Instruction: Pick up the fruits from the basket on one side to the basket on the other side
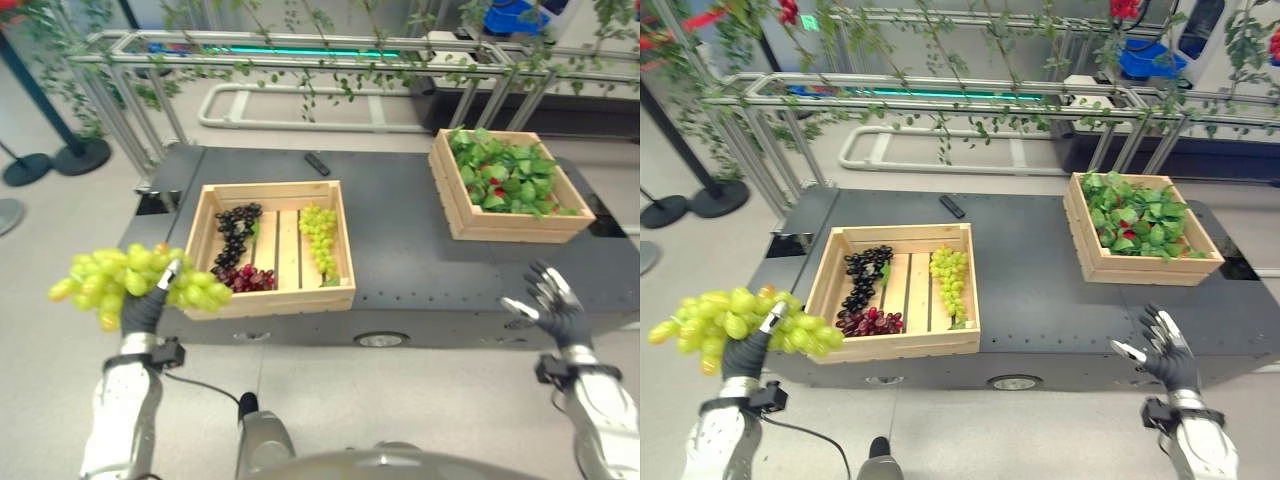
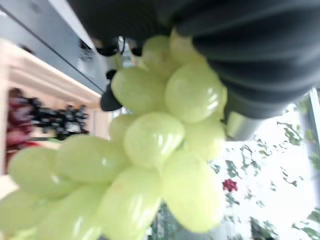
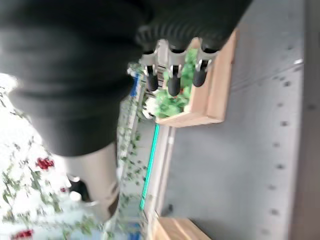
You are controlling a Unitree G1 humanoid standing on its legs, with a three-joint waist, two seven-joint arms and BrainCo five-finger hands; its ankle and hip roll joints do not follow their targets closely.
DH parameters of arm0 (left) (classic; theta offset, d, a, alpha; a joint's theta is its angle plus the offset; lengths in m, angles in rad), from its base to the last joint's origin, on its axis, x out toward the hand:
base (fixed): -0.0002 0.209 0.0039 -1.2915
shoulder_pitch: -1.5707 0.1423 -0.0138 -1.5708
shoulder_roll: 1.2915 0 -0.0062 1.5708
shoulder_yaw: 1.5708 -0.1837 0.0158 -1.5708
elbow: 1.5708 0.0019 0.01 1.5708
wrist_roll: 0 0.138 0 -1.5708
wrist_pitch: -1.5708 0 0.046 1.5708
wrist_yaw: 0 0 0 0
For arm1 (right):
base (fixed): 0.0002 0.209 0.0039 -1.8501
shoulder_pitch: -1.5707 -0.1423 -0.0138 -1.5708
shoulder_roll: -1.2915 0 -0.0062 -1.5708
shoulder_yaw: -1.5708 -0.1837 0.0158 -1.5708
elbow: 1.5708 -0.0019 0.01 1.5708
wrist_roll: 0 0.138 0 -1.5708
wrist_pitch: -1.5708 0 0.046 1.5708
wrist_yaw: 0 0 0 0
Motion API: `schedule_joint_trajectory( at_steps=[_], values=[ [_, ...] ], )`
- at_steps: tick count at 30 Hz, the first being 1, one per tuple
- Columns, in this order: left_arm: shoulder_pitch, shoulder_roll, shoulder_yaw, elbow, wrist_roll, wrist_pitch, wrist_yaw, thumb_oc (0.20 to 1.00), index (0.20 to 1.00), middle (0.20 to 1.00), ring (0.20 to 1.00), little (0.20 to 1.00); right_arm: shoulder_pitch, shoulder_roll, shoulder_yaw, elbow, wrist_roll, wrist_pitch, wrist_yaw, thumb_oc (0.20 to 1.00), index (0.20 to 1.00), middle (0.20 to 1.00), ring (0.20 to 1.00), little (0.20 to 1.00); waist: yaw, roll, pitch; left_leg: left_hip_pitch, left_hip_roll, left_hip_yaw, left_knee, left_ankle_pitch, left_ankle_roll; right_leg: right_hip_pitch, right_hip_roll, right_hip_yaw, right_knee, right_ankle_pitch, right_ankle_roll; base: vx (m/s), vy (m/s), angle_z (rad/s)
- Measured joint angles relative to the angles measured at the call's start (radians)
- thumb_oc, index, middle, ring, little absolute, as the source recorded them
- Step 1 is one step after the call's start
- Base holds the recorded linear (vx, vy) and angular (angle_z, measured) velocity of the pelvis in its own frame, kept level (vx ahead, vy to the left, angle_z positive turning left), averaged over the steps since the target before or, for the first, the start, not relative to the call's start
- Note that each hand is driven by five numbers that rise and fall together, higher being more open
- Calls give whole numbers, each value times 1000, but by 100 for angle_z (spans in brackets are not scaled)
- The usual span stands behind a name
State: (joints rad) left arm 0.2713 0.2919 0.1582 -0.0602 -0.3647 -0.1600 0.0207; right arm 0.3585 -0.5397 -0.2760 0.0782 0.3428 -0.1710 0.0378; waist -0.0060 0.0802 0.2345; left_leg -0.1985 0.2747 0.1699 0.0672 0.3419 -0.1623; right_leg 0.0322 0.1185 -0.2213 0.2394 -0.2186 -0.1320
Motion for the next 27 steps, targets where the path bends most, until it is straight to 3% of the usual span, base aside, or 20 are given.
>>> schedule_joint_trajectory(
  at_steps=[1, 2, 3, 4, 5, 6, 7, 8, 9, 10, 11, 12, 13, 16, 18, 21, 22, 23, 24, 27],
  values=[
    [7, 1, 2, 4, -1, 2, 1, 200, 200, 200, 200, 200, -17, 8, 14, 15, -1, 3, -4, 1000, 1000, 1000, 1000, 1000, 10, -17, 3, 3, -23, -20, 40, -24, -4, -14, -12, 0, 12, 9, -15, -424, -116, 37],
    [24, 6, 5, 4, -1, 4, -1, 200, 200, 200, 200, 200, -24, 22, 25, 17, -5, 4, -2, 1000, 1000, 1000, 1000, 1000, 26, -48, 3, -10, -46, -20, 175, -118, -1, -15, -42, -13, 6, 17, -25, -304, -37, -14],
    [41, 10, 3, 4, -1, 5, -8, 200, 200, 200, 200, 200, -26, 42, 21, -15, -13, -2, -2, 1000, 1000, 1000, 1000, 1000, 16, -91, 1, -13, -98, -9, 311, -201, 6, 14, -79, -53, -61, 56, -18, -249, -16, 25],
    [28, 10, 2, 0, -1, 4, -19, 200, 200, 200, 200, 200, -17, 40, 8, -37, -17, -5, -2, 1000, 1000, 1000, 1000, 1000, -8, -105, 0, -2, -126, 1, 410, -256, -7, 25, -98, -100, -107, 87, -29, -274, 2, 66],
    [9, 16, 0, 1, -1, 4, -24, 200, 200, 200, 200, 200, -22, 51, 4, -37, -17, -5, -4, 1000, 1000, 1000, 1000, 1000, -26, -115, -6, 33, -135, 36, 499, -324, 3, 40, -102, -129, -151, 106, -13, -121, 76, 80],
    [-3, 22, -2, 1, -1, 3, -25, 200, 200, 200, 200, 200, -24, 64, 3, -37, -17, -5, -6, 1000, 1000, 1000, 1000, 1000, -39, -120, -9, 65, -140, 56, 499, -362, 17, 57, -101, -150, -176, 115, 10, -79, 58, 84],
    [-20, 26, -6, 4, -1, 3, -26, 200, 200, 200, 200, 200, -21, 78, 3, -35, -17, -6, -10, 1000, 1000, 1000, 1000, 1000, -58, -118, -16, 107, -156, 63, 495, -393, 42, 50, -105, -188, -186, 112, 84, -108, 142, 99],
    [-38, 14, -26, 3, 0, -1, -27, 200, 200, 200, 200, 200, -19, 91, 2, -16, -17, -6, -20, 1000, 1000, 1000, 1000, 1000, -77, -78, -27, 153, -127, 49, 468, -453, 59, -10, -114, -179, -40, 44, 200, -52, 108, 100],
    [-46, 7, -26, -20, 0, -6, -30, 200, 200, 200, 200, 200, -16, 78, 0, -20, -17, -6, -22, 1000, 1000, 1000, 1000, 1000, -94, -52, -42, 158, -87, 43, 462, -478, 36, -85, -130, -116, 140, 0, 108, -160, 224, 121],
    [-56, 16, -35, -33, 2, -16, -34, 200, 200, 200, 200, 200, -4, 67, -12, -30, -17, -7, -27, 1000, 1000, 1000, 1000, 1000, -127, -69, -59, 221, -86, 61, 294, -503, 20, -110, -177, -72, 165, -37, 60, -181, 174, 115],
    [-60, 11, -50, -14, 3, -14, -37, 200, 200, 200, 200, 200, -7, 65, -20, -19, -17, -7, -30, 1000, 1000, 1000, 1000, 1000, -141, -39, -67, 254, -81, 50, 183, -505, 18, -107, -150, -75, 134, -9, 52, -187, 173, 111],
    [-61, 17, -63, -4, 8, -9, -40, 200, 200, 200, 200, 200, -8, 69, -20, -10, -17, -7, -34, 1000, 1000, 1000, 1000, 1000, -145, -33, -75, 271, -98, 44, 95, -492, 9, -111, -142, -71, 100, 17, 51, -119, 186, 48],
    [-62, 34, -67, -2, 21, -8, -39, 200, 200, 200, 200, 200, -17, 76, -7, -6, -18, -11, -41, 1000, 1000, 1000, 1000, 1000, -133, -45, -80, 282, -130, 43, 13, -438, 51, -136, -152, -65, 67, 51, 59, -39, 132, 19],
    [-47, 53, -58, 3, 28, -8, -34, 200, 200, 200, 200, 200, -64, 87, 26, 0, -20, -11, -42, 1000, 1000, 1000, 1000, 1000, -88, -63, -59, 257, -155, 44, -23, -395, 87, -146, -163, -74, -23, 124, 111, -38, 230, -6],
    [-38, 54, -58, 3, 28, -7, -35, 200, 200, 200, 200, 200, -67, 89, 44, 2, -34, -11, -39, 1000, 1000, 1000, 1000, 1000, -88, -62, -56, 256, -160, 35, -31, -387, 94, -129, -176, -114, -55, 138, 131, -19, 162, 0],
    [-37, 61, -57, 2, 28, -7, -30, 200, 200, 200, 200, 200, -64, 104, 58, 2, -46, -11, -40, 1000, 1000, 1000, 1000, 1000, -59, -67, -45, 248, -171, 21, -50, -389, 104, -94, -190, -149, -135, 154, 211, -6, 217, 13],
    [-36, 64, -56, 1, 28, -7, -30, 200, 200, 200, 200, 200, -62, 103, 56, 2, -48, -10, -36, 1000, 1000, 1000, 1000, 1000, -44, -51, -37, 228, -164, 18, -50, -374, 119, -116, -204, -147, -29, 147, 198, 10, 294, 33],
    [-22, 89, -56, -7, 31, -7, -31, 200, 200, 200, 200, 200, -48, 111, 62, 2, -49, -3, -33, 1000, 1000, 1000, 1000, 1000, -39, -87, -54, 221, -204, 20, -66, -376, 117, -104, -259, -142, 23, 97, 220, -1, 217, 36],
    [-23, 105, -56, -8, 36, -9, -31, 200, 200, 200, 200, 200, -50, 116, 62, 6, -49, -4, -30, 1000, 1000, 1000, 1000, 1000, -40, -115, -62, 231, -228, 24, -76, -371, 114, -103, -279, -155, -8, 108, 166, 11, 258, 27],
    [6, 109, -32, -11, 38, -9, -29, 200, 200, 200, 200, 200, -94, 135, 116, 4, -61, 2, -21, 1000, 1000, 1000, 1000, 1000, -4, -109, -46, 212, -256, 12, -22, -347, 151, -73, -300, -188, -24, 138, 188, 30, 270, 21]
  ],
)
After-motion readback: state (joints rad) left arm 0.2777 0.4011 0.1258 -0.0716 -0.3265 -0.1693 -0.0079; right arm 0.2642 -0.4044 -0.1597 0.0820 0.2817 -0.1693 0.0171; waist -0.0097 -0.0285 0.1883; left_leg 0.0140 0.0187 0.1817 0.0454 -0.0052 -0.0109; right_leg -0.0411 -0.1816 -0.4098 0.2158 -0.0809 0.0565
